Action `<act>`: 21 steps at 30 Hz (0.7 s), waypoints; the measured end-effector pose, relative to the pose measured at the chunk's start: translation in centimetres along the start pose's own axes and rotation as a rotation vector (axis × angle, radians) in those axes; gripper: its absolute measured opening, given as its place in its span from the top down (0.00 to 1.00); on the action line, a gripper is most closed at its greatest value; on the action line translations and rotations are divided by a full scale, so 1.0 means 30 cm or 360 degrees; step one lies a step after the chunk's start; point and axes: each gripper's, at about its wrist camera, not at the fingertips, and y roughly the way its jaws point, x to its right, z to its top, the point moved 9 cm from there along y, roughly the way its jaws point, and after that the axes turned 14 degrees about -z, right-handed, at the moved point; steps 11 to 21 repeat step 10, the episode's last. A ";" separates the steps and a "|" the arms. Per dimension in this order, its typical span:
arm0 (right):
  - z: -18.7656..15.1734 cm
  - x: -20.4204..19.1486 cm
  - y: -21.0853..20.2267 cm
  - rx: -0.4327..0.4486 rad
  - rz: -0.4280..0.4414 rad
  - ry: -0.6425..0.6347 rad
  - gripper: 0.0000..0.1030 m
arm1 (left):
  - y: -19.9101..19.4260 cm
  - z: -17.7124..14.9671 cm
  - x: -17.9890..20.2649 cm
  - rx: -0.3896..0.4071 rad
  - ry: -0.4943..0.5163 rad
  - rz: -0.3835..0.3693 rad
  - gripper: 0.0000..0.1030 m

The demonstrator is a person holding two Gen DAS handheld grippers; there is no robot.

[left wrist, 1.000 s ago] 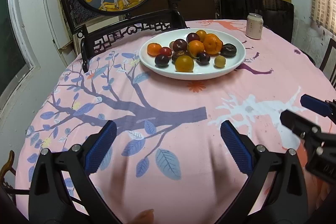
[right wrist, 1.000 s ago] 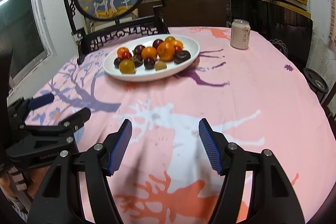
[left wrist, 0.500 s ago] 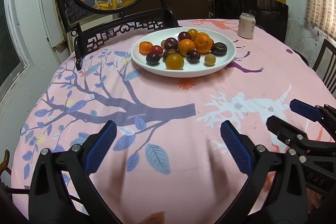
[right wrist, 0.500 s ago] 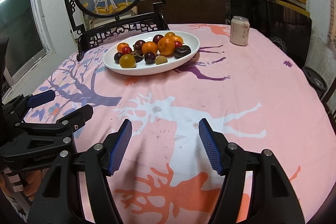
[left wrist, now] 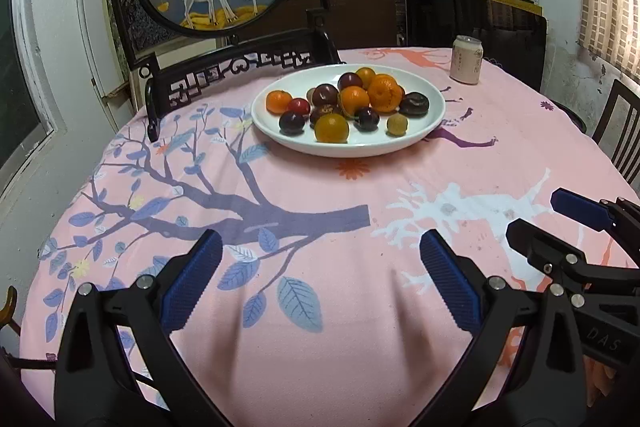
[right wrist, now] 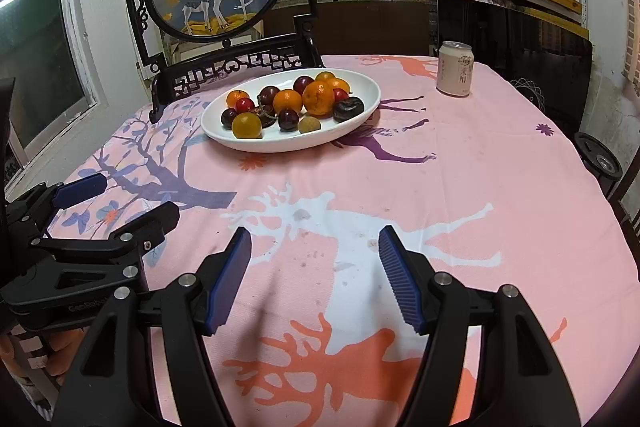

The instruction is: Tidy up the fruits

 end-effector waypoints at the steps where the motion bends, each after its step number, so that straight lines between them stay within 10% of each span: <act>1: 0.001 0.000 -0.002 0.0002 0.0002 0.0002 0.35 | 0.000 0.001 0.000 0.0000 -0.0004 -0.0007 0.02; 21: 0.002 0.000 -0.006 0.0008 0.0000 0.0003 0.35 | 0.008 -0.001 -0.011 -0.0021 -0.0037 -0.0009 0.02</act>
